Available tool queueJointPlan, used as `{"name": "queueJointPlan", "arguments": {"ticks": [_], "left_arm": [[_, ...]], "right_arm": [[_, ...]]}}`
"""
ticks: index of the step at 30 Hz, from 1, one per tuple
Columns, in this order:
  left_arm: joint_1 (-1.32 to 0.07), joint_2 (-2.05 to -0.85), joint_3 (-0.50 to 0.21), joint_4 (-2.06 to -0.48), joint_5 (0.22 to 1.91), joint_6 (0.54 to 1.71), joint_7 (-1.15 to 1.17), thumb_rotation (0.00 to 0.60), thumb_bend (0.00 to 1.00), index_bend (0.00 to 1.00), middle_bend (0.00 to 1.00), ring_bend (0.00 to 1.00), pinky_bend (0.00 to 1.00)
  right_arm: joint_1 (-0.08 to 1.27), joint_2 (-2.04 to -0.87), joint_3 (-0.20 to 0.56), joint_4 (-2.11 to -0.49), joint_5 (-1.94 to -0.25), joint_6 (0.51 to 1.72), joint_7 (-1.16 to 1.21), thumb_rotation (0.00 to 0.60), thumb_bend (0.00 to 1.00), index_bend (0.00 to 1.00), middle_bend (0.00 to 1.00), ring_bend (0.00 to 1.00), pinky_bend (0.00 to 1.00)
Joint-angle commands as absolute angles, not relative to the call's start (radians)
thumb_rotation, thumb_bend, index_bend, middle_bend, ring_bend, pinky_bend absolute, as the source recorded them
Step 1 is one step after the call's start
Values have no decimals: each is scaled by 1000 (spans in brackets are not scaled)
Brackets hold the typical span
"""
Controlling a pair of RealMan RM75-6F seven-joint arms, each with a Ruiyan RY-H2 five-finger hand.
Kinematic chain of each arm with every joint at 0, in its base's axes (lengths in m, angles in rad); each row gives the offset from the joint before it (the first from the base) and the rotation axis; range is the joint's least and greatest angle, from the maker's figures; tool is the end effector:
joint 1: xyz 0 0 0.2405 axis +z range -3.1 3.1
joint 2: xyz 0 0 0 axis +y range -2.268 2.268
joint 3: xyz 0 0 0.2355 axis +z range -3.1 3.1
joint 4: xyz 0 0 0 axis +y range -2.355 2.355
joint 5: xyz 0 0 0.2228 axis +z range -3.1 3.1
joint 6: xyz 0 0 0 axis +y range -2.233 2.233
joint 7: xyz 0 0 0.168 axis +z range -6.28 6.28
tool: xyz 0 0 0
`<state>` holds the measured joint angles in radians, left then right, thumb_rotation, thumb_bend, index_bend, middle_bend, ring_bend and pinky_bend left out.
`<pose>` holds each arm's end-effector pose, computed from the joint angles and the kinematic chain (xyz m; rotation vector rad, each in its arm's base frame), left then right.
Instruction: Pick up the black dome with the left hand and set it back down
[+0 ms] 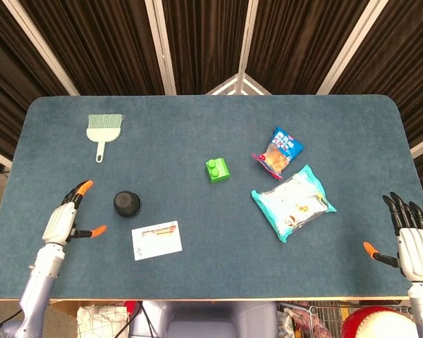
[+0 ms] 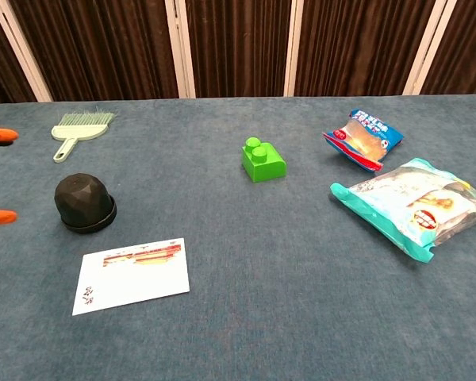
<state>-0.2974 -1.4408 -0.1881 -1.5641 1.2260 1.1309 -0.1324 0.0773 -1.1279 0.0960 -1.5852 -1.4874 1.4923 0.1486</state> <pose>-0.2490 0.2808 0.0181 -1.2815 -1.4494 -1.1040 -0.3007 -0.2126 0.1480 1.2907 -0.9708 1.0337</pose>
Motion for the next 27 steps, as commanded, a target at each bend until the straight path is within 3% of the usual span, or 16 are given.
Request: {"name": "queueJointPlan", "arguments": {"ticks": [1, 14, 27], "left_arm": [[-315, -1469, -196, -1540, 1205, 1115, -119, 600, 155, 56, 0, 0, 0], [-373, -1587, -206, -1417, 1169, 1044, -167, 600, 157, 56, 36, 0, 0], [-412, -1663, -197, -1316, 1183, 997, -218, 600, 226, 56, 74, 0, 0]], "right_arm": [[79, -1129, 96, -1583, -1486, 1488, 151, 600, 209, 0, 15, 106, 11], [86, -1132, 96, -1578, -1478, 1473, 157, 600, 209, 0, 15, 106, 11], [91, -1142, 93, -1568, -1471, 1456, 158, 600, 209, 0, 15, 106, 11]]}}
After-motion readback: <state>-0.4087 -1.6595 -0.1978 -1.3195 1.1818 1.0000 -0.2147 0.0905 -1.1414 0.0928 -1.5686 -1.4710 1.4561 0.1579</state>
